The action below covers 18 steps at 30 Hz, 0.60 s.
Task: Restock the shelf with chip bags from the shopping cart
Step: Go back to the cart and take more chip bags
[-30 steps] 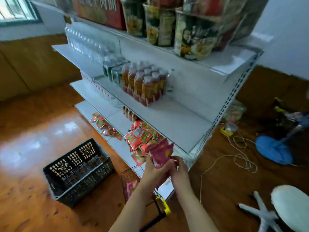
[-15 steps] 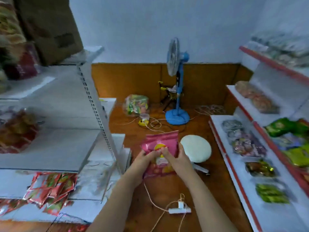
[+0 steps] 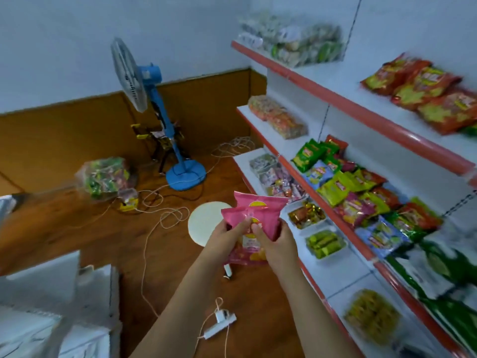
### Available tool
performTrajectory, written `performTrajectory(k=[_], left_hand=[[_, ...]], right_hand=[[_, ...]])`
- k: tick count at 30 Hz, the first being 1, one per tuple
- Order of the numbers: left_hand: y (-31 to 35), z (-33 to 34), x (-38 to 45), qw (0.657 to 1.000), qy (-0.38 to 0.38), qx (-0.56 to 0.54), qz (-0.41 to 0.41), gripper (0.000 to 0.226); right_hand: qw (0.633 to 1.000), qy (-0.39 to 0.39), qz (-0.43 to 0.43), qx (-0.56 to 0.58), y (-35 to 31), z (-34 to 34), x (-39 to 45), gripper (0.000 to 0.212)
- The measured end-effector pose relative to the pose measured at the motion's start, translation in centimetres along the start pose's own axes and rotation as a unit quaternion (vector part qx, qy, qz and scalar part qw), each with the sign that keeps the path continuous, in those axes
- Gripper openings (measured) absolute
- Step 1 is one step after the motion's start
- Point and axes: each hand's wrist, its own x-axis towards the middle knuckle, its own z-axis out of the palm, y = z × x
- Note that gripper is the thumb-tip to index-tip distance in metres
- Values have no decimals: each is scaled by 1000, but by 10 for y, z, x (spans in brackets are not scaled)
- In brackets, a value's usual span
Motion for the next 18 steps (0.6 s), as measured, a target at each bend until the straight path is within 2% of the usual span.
performTrajectory(k=[3, 6, 8, 10, 14, 18], left_hand=[[14, 18, 41, 1000, -18, 22, 3, 35], [30, 28, 85, 998, -54, 16, 20, 33], [46, 31, 112, 997, -76, 1, 24, 24], [63, 32, 140, 996, -90, -6, 19, 18], [95, 29, 198, 989, -145, 5, 5, 23], [114, 34, 259, 980, -199, 23, -3, 26]], right_hand=[[999, 42, 7, -14, -5, -12, 35, 51], [998, 57, 23, -7, -17, -20, 72, 36], [997, 68, 23, -6, -30, -21, 98, 43], [995, 88, 37, 4, -43, -19, 124, 62], [990, 129, 49, 23, -64, -13, 172, 98], [983, 163, 67, 51, -70, -15, 228, 83]])
